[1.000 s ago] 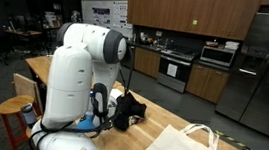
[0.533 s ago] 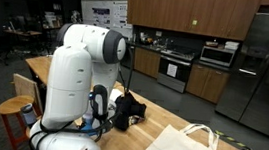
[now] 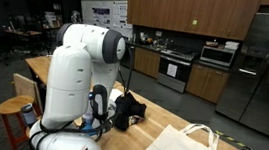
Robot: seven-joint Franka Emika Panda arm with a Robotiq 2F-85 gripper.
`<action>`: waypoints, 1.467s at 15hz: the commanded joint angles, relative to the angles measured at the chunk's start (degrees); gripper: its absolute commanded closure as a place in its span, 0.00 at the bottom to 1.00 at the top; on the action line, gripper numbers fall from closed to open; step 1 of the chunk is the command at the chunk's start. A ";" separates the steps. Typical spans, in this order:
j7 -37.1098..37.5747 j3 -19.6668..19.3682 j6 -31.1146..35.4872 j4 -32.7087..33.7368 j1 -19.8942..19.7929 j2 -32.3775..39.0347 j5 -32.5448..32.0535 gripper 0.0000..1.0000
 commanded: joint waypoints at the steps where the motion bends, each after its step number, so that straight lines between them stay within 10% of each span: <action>1: 5.36 1.56 0.54 0.86 -1.92 -3.68 1.68 0.00; 15: 34.29 2.67 -8.80 -0.71 -4.13 -16.68 8.47 0.00; 22: 30.96 2.24 -6.85 -0.84 -4.47 -12.64 9.20 0.00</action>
